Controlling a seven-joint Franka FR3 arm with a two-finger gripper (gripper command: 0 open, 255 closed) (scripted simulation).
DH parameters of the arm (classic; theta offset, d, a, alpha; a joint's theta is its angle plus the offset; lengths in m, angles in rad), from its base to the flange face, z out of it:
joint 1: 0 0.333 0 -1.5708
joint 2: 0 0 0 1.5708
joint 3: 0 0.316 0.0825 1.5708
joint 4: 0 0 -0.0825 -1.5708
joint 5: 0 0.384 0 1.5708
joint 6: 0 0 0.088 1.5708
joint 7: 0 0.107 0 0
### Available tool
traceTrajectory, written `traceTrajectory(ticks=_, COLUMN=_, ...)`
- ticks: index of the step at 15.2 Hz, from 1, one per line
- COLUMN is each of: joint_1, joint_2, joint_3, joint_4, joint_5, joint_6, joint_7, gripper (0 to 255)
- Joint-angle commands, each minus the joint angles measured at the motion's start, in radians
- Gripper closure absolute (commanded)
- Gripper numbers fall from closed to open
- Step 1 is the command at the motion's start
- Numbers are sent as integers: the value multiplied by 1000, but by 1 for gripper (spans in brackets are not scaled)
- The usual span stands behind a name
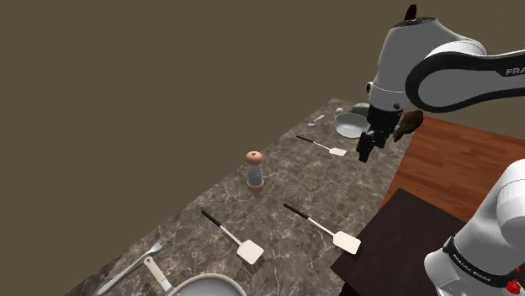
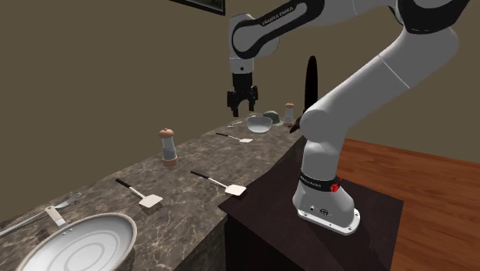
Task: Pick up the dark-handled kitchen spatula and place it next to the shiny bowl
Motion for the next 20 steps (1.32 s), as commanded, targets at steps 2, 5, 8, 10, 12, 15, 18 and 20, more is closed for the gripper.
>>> traceTrajectory(ticks=2, joint_1=25, joint_2=58, joint_3=21, joint_4=-61, joint_5=21, joint_6=132, joint_7=10, gripper=0)
traceTrajectory(ticks=5, joint_1=49, joint_2=138, joint_3=41, joint_4=-104, joint_5=39, joint_6=266, joint_7=17, gripper=0)
traceTrajectory(ticks=8, joint_1=70, joint_2=239, joint_3=63, joint_4=-131, joint_5=54, joint_6=405, joint_7=26, gripper=0)
traceTrajectory(ticks=10, joint_1=83, joint_2=316, joint_3=79, joint_4=-140, joint_5=61, joint_6=499, joint_7=32, gripper=0)
traceTrajectory(ticks=12, joint_1=93, joint_2=401, joint_3=96, joint_4=-143, joint_5=64, joint_6=594, joint_7=41, gripper=0)
traceTrajectory(ticks=15, joint_1=102, joint_2=538, joint_3=124, joint_4=-133, joint_5=54, joint_6=732, joint_7=61, gripper=0)
traceTrajectory(ticks=18, joint_1=100, joint_2=684, joint_3=153, joint_4=-107, joint_5=10, joint_6=862, joint_7=103, gripper=0)
traceTrajectory(ticks=20, joint_1=99, joint_2=768, joint_3=162, joint_4=-85, joint_5=-44, joint_6=929, joint_7=147, gripper=0)
